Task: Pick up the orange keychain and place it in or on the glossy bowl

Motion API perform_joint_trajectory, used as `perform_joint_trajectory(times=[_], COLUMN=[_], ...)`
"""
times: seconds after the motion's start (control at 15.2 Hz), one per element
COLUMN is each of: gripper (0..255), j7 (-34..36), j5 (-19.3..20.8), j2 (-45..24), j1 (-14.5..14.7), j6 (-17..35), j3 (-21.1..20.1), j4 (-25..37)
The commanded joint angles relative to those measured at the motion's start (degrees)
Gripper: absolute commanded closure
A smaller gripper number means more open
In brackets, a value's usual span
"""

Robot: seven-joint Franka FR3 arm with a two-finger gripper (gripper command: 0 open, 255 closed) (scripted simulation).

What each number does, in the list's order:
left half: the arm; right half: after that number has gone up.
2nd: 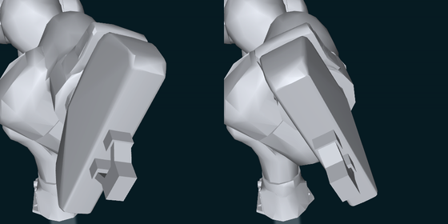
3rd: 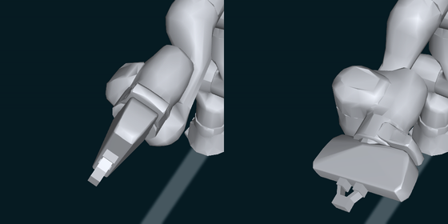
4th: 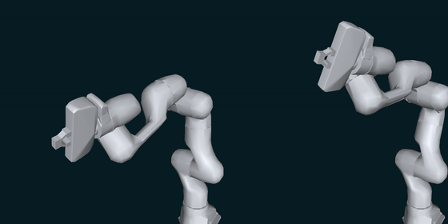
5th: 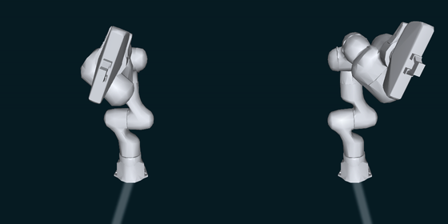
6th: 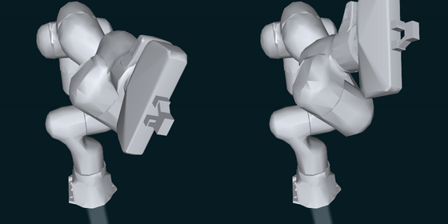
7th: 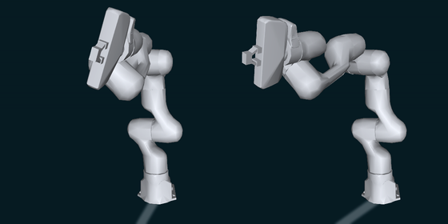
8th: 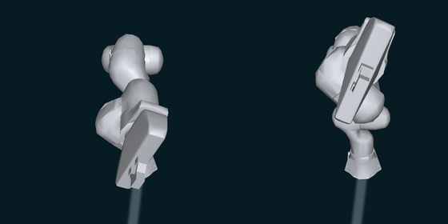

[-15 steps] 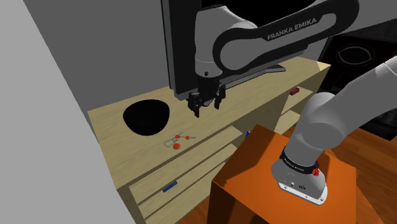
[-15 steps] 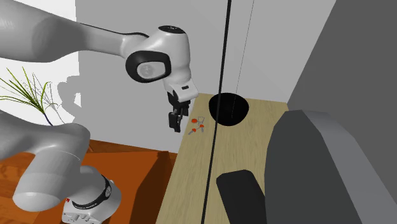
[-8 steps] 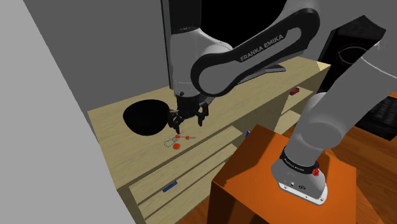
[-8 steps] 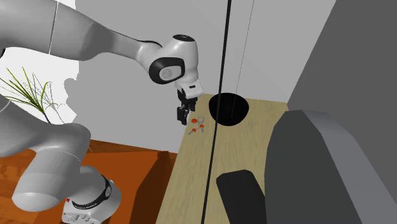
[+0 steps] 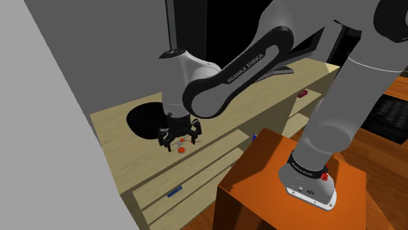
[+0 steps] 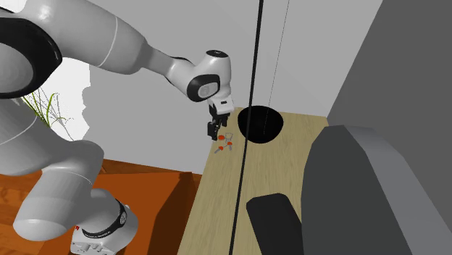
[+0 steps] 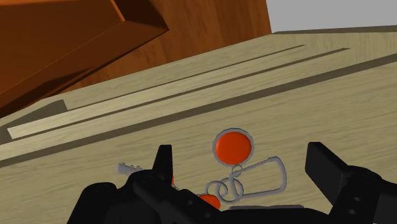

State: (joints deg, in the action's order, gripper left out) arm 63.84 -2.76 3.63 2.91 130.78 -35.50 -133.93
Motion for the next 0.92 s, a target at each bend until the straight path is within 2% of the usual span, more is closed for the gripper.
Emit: perform_joint_trajectory(times=[0.0, 0.2, 0.66, 0.73, 0.86], gripper=[0, 0, 0, 255, 255], j7=[0.7, 1.6, 1.6, 1.6, 1.6], j5=[0.8, 2.0, 2.0, 2.0, 2.0], j2=[-1.1, -2.7, -2.7, -2.7, -2.7], j1=[0.0, -0.1, -0.1, -0.1, 0.0], j6=[1.6, 3.6, 3.6, 3.6, 3.7], j3=[-0.2, -0.3, -0.3, -0.3, -0.3], j4=[-0.6, -1.3, -1.3, -1.3, -1.3])
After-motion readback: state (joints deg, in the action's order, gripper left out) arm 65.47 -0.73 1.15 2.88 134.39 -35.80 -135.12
